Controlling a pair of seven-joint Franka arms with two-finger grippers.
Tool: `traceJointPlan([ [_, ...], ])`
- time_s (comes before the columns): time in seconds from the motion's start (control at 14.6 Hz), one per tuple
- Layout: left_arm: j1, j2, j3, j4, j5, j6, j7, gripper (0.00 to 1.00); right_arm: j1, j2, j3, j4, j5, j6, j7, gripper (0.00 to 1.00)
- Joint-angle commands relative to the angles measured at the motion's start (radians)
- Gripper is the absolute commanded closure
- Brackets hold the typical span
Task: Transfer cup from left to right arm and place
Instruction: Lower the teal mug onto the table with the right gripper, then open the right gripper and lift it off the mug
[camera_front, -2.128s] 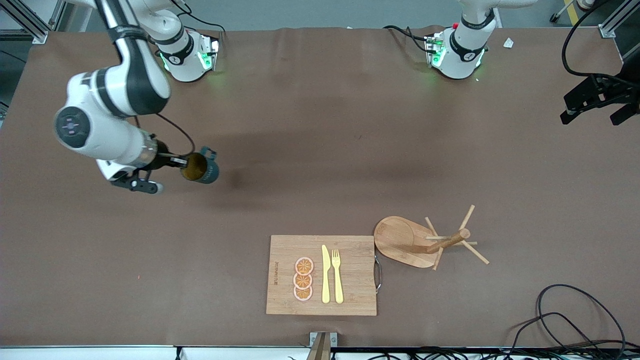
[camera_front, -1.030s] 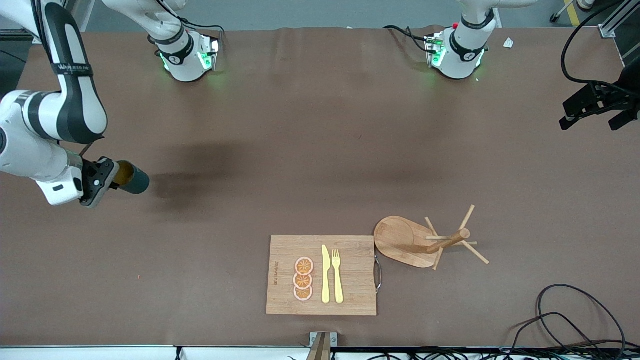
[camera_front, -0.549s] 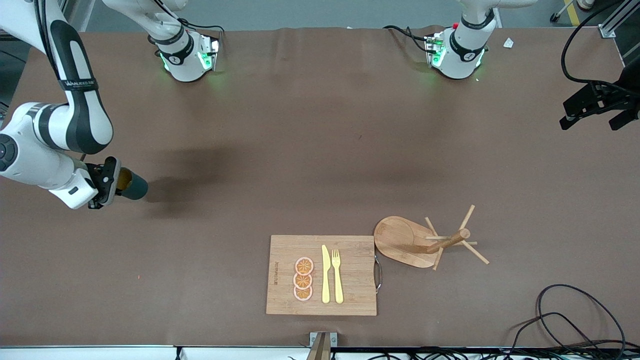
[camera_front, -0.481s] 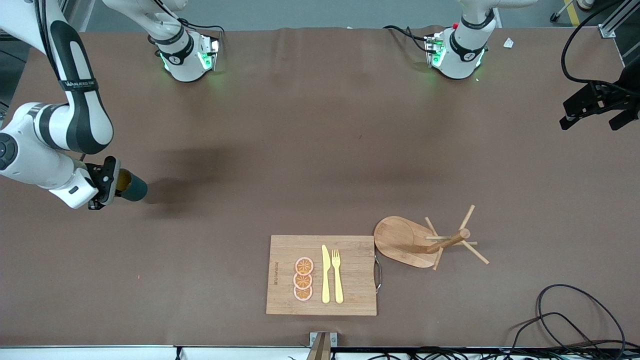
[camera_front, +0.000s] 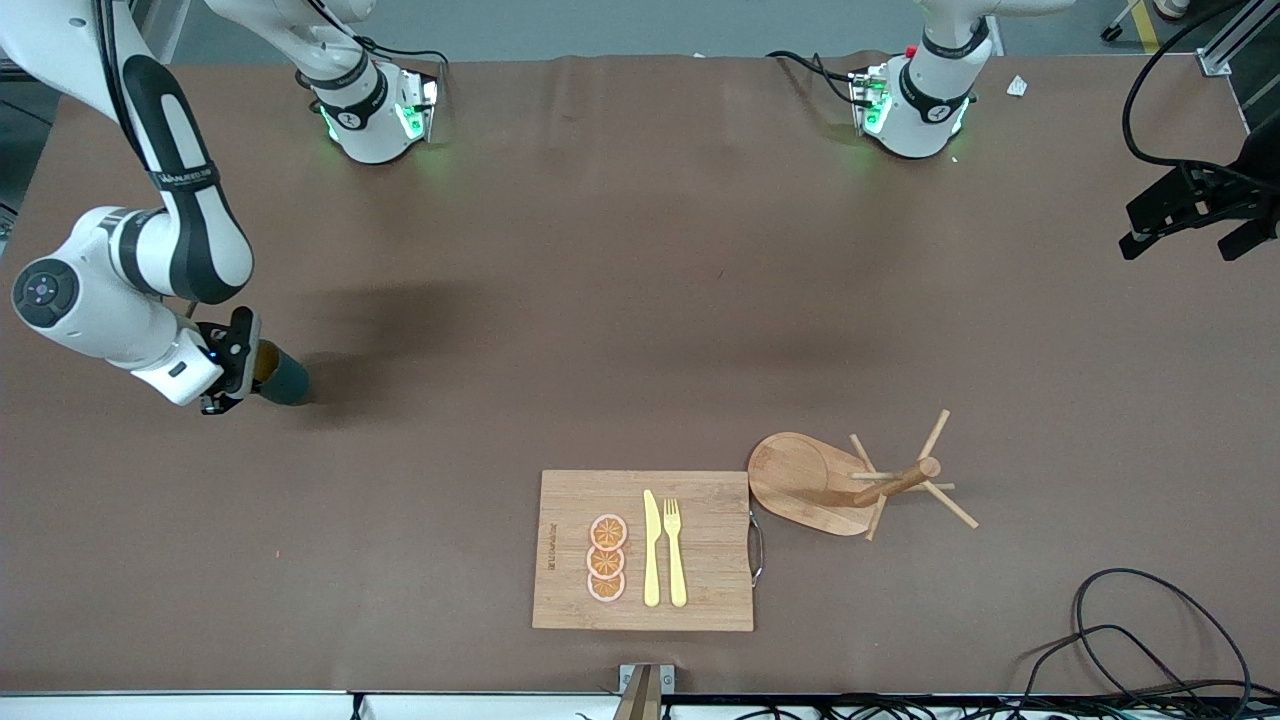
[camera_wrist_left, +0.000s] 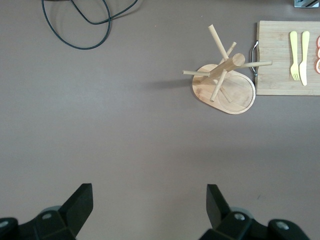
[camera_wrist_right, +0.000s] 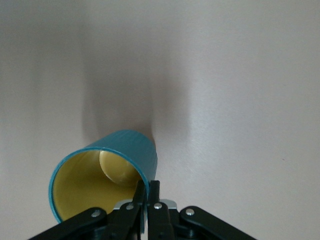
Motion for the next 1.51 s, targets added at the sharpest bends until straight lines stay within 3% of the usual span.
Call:
traceJointPlan([
  [0.0, 0.001, -0.001, -0.001, 0.011, -0.006, 0.001, -0.003, 0.0, -0.012, -0.02, 0.013, -0.053, 0.019, 0.053, -0.031, 1.0],
  [0.14, -0.001, -0.001, -0.001, 0.012, -0.006, 0.001, -0.005, 0.0, -0.012, -0.02, 0.013, -0.064, 0.019, 0.078, -0.031, 0.97],
  [0.21, -0.001, -0.001, -0.001, 0.012, -0.006, 0.001, -0.005, 0.0, -0.011, -0.02, 0.013, -0.066, 0.019, 0.085, -0.031, 0.75],
  [0.27, -0.001, -0.001, -0.001, 0.012, -0.006, 0.001, -0.005, 0.0, -0.012, -0.02, 0.013, -0.066, 0.019, 0.085, -0.031, 0.01],
  [0.55, 0.002, -0.001, 0.0, 0.012, -0.011, 0.001, -0.003, 0.0, -0.008, -0.032, 0.013, -0.061, 0.019, 0.05, -0.019, 0.0],
  [0.76, 0.001, -0.001, 0.0, 0.012, -0.011, 0.001, -0.003, 0.0, -0.009, -0.064, 0.011, -0.017, 0.043, -0.089, 0.064, 0.0],
  [1.44, 0.001, -0.001, 0.0, 0.012, -0.011, 0.007, -0.005, 0.0, -0.003, -0.247, 0.013, 0.129, 0.042, -0.447, 0.87, 0.0],
])
